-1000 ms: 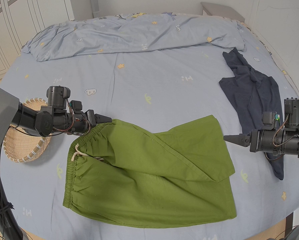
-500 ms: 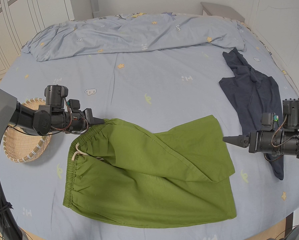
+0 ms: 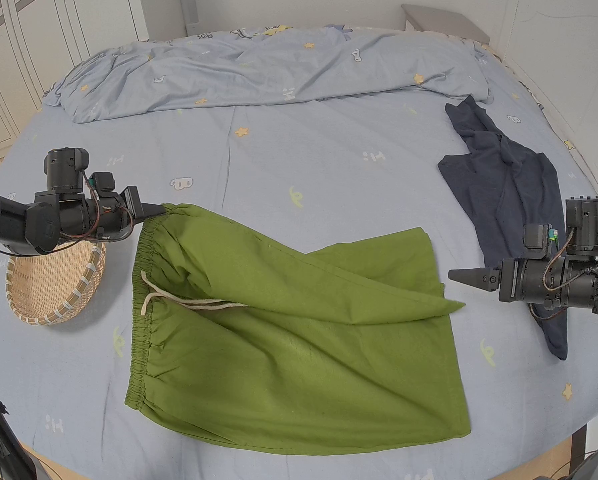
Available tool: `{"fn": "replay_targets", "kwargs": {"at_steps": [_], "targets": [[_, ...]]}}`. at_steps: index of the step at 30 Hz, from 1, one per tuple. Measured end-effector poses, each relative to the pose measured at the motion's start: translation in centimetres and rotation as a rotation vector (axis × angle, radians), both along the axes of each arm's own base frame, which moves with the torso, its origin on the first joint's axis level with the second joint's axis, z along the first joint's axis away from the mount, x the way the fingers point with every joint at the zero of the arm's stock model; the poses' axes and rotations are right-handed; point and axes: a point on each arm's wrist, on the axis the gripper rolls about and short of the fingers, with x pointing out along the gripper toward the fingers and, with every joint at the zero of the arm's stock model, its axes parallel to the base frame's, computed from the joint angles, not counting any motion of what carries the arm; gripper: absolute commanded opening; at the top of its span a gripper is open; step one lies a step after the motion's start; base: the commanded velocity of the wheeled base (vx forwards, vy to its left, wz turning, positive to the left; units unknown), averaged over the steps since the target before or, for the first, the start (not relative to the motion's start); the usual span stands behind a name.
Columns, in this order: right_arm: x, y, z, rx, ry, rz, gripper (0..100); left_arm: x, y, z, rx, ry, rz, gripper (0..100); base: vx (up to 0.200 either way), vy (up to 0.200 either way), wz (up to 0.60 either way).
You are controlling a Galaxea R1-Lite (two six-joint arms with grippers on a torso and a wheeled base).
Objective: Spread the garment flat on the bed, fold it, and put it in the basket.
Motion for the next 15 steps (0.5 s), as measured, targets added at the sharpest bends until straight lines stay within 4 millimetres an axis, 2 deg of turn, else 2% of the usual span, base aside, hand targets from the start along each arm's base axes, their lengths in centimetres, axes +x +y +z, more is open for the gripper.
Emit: {"fn": "replay_targets", "kwargs": {"at_steps": [7, 15], "targets": [[0.8, -0.6, -0.6, 0.0, 0.02, -0.022, 100, -0.4, 0.5, 0.9, 0.003, -0.024, 0.013, 0, 0.0, 0.0, 0.0], [2.5, -0.8, -2.8, -0.008, 0.046, -0.029, 100, -0.4, 0.2, 0.7, 0.007, -0.022, 0.002, 0, 0.0, 0.0, 0.0]]}}
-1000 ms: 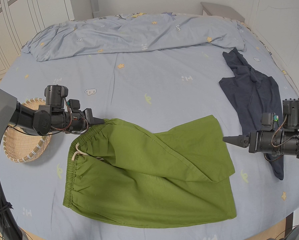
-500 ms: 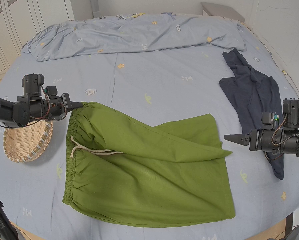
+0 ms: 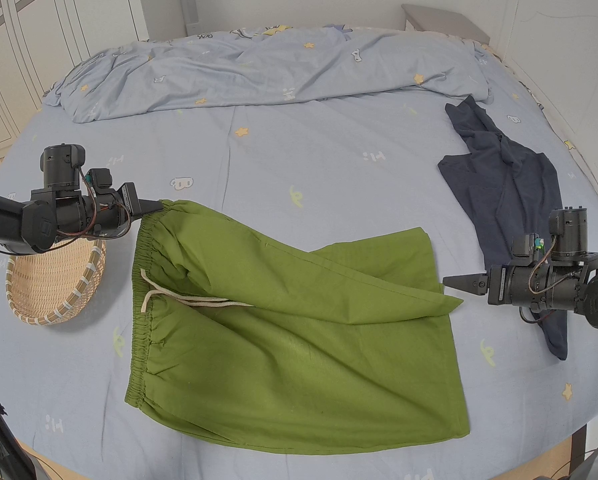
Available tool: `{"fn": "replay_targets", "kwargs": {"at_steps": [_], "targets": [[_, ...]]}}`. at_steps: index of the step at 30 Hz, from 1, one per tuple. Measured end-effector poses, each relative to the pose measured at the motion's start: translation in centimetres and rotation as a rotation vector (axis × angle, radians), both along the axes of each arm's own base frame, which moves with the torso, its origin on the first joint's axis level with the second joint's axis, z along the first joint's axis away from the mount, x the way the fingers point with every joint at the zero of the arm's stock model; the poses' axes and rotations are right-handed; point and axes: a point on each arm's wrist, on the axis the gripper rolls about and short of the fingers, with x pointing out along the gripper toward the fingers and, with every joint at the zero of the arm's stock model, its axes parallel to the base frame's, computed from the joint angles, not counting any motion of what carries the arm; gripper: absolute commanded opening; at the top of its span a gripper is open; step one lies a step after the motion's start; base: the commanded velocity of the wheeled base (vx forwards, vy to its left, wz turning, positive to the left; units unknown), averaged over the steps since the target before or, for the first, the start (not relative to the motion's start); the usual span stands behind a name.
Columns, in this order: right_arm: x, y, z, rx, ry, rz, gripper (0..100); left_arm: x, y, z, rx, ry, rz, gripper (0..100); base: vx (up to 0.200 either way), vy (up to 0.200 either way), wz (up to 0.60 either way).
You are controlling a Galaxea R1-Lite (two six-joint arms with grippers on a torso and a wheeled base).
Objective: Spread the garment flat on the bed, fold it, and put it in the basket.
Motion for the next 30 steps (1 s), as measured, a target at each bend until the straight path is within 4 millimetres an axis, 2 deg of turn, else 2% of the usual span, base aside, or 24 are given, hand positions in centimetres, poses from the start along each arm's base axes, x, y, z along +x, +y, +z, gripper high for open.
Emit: {"fn": "replay_targets", "kwargs": {"at_steps": [6, 15, 30], "targets": [[0.6, 0.3, -1.7, 0.002, -0.043, 0.038, 100, 0.3, 0.1, -0.2, 0.0, -0.003, 0.002, 0, 0.0, 0.0, 0.0], [-0.1, 0.7, -3.5, 0.035, -0.065, 0.121, 100, 0.8, 0.4, -0.5, -0.005, -0.003, 0.011, 0, 0.0, 0.0, 0.0], [0.0, 1.7, -4.1, 0.048, -0.129, 0.151, 100, 0.9, 0.5, -0.6, -0.007, -0.004, 0.013, 0, 0.0, 0.0, 0.0]]}}
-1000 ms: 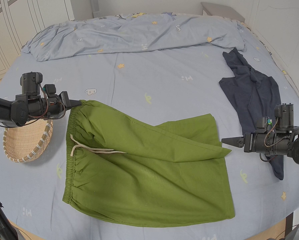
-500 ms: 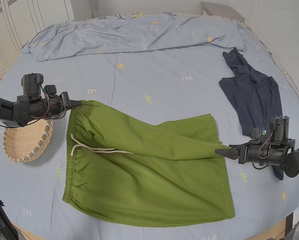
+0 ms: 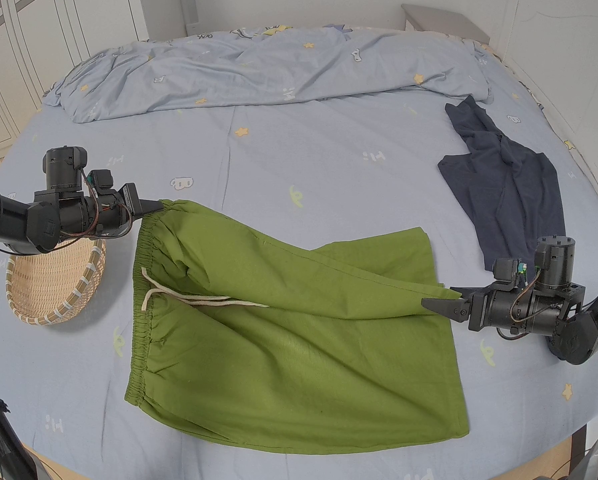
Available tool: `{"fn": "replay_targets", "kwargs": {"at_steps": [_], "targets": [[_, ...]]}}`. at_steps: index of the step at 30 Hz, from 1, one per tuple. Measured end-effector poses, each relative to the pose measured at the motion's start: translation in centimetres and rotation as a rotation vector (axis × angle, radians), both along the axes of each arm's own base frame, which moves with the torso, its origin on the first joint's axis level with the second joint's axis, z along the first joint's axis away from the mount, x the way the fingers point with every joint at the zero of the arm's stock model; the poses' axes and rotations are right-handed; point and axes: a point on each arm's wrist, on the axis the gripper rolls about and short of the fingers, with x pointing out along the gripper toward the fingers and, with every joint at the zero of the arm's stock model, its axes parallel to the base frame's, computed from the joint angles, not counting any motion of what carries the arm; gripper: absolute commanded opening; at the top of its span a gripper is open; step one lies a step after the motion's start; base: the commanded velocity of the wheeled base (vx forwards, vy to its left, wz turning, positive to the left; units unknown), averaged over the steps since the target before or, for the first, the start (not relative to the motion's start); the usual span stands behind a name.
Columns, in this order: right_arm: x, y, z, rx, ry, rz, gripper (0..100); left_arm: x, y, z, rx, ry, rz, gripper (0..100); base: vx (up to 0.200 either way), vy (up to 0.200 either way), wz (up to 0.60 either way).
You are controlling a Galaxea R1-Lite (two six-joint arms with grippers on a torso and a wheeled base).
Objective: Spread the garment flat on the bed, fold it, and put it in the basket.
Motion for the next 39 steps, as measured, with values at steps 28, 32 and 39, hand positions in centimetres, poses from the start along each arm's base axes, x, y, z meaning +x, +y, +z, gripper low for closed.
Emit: {"fn": "replay_targets", "kwargs": {"at_steps": [28, 32, 39], "targets": [[0.1, 0.0, 0.6, 0.018, 0.0, -0.023, 0, 0.0, 0.2, 0.1, 0.0, -0.003, 0.006, 0, 0.0, 0.0, 0.0], [0.0, 0.2, 1.8, 0.018, 0.026, -0.025, 0, -0.1, 0.3, 0.2, 0.0, -0.004, 0.008, 0, 0.0, 0.0, 0.0], [1.2, 0.9, 6.4, -0.037, 0.092, -0.067, 0, -0.4, 0.7, 0.6, 0.001, -0.014, 0.018, 0, 0.0, 0.0, 0.0]]}}
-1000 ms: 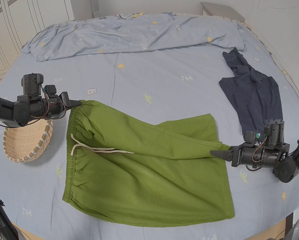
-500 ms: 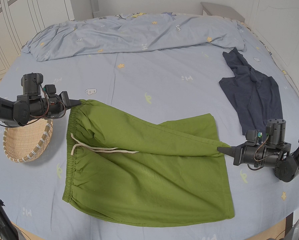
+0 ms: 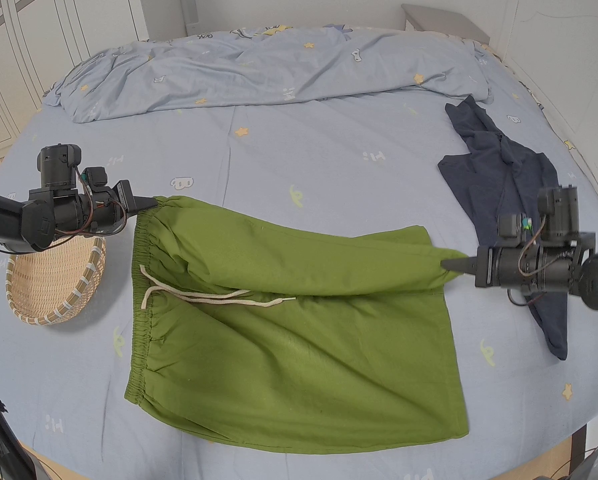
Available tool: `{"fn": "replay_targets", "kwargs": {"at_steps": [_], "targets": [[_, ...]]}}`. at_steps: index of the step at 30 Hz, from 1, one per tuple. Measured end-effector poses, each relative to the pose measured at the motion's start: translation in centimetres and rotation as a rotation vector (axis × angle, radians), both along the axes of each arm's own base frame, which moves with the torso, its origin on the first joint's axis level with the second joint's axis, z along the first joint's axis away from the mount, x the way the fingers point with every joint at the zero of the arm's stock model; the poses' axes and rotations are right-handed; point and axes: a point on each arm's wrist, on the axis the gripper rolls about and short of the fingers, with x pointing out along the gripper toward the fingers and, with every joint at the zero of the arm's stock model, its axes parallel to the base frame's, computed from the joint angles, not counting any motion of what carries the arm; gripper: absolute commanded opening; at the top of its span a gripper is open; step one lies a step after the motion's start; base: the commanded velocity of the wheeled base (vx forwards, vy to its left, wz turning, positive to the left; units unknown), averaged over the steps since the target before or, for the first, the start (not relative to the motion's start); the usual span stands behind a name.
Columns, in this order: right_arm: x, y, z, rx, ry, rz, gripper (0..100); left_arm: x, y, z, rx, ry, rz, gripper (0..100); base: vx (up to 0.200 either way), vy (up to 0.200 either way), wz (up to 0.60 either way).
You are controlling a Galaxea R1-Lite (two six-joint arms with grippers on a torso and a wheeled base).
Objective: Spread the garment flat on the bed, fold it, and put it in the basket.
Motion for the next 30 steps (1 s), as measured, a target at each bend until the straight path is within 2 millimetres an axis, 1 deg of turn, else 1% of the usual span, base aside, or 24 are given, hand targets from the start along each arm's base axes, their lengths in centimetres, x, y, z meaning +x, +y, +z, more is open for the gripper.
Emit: {"fn": "replay_targets", "kwargs": {"at_steps": [3, 7, 10, 12, 14, 19, 23, 26, 30], "targets": [[0.3, 0.6, 2.6, -0.032, 0.012, -0.021, 0, -0.1, 0.2, 0.2, 0.001, -0.005, 0.006, 0, 0.0, 0.0, 0.0], [-0.6, 1.9, 6.4, -0.076, 0.023, -0.025, 0, -0.3, 0.6, 0.5, 0.002, -0.012, 0.015, 0, 0.0, 0.0, 0.0], [-2.2, 3.1, 9.5, -0.093, -0.031, -0.022, 0, -0.5, 0.8, 0.7, 0.003, -0.018, 0.021, 0, 0.0, 0.0, 0.0], [-3.5, 3.7, 11.1, -0.097, -0.078, -0.021, 0, -0.5, 0.9, 0.8, 0.003, -0.021, 0.024, 0, 0.0, 0.0, 0.0], [-4.9, 4.0, 12.3, -0.095, -0.109, -0.009, 0, -0.6, 1.0, 0.9, 0.004, -0.023, 0.027, 0, 0.0, 0.0, 0.0], [-7.8, 4.3, 13.7, -0.093, -0.123, 0.039, 0, -0.7, 1.1, 1.0, 0.004, -0.025, 0.029, 0, 0.0, 0.0, 0.0], [-9.5, 4.3, 13.9, -0.101, -0.109, 0.071, 0, -0.8, 1.1, 0.9, 0.004, -0.022, 0.027, 0, 0.0, 0.0, 0.0], [-10.2, 4.2, 13.6, -0.107, -0.1, 0.079, 0, -0.9, 1.1, 0.8, 0.005, -0.018, 0.028, 0, 0.0, 0.0, 0.0], [-10.2, 4.0, 13.3, -0.111, -0.093, 0.072, 0, -1.0, 1.1, 0.8, 0.006, -0.017, 0.028, 0, 0.0, 0.0, 0.0]]}}
